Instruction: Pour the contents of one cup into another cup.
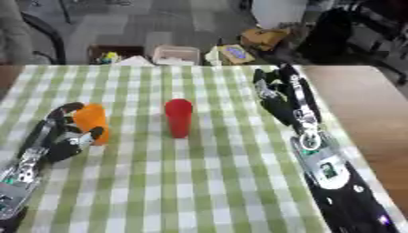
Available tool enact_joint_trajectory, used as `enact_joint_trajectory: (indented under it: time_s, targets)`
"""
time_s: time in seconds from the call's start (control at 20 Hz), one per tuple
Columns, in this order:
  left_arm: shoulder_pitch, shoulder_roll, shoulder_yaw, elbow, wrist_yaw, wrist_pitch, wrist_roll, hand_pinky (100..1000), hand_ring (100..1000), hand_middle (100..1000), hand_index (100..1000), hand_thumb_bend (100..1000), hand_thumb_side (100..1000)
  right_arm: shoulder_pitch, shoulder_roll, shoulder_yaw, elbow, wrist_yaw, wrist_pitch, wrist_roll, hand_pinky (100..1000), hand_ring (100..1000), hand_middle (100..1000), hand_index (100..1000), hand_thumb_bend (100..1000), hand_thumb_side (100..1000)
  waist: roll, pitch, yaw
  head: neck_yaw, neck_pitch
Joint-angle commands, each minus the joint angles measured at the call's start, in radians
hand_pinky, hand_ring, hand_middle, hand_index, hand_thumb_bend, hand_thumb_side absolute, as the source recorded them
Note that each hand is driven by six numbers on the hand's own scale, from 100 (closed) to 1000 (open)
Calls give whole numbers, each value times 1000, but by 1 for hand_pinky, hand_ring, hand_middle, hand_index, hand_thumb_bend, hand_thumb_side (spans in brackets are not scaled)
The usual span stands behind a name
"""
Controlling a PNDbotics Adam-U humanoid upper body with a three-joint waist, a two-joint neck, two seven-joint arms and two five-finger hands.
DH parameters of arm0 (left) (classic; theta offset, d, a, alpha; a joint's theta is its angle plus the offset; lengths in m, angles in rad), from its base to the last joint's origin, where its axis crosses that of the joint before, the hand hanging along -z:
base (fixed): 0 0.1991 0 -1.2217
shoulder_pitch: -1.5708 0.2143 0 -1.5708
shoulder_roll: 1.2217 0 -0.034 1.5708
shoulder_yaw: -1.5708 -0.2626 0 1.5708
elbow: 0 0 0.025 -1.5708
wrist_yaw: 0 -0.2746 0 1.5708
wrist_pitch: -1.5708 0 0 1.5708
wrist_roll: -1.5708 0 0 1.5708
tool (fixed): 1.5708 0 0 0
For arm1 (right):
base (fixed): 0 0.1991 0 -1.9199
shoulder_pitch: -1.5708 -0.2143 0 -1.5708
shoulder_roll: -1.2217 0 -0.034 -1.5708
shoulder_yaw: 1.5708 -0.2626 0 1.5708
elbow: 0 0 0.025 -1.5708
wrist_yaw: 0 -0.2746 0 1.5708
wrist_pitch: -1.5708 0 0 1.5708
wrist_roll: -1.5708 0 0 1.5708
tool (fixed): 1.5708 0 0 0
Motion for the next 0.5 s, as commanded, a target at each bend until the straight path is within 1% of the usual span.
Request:
enact_joint_trajectory:
  time_s: [0.05,0.3,0.5]
  targets:
    - [-25,6,2,-10,3,-5,38,660,721,877,859,626,424,-16,-10,-1,-14,-5,-3,3,518,702,375,866,139,543,1,-15,-3,2,-10]
    - [-25,9,-3,-30,28,-11,60,656,715,875,858,634,426,-16,-11,-2,-13,-6,-3,3,518,702,375,866,137,543,4,-15,-5,1,-10]
    - [-32,9,-4,-21,19,-8,58,656,721,876,860,618,427,-17,-9,-1,-12,-6,-3,4,518,702,375,866,134,545,6,-16,-8,2,-12]
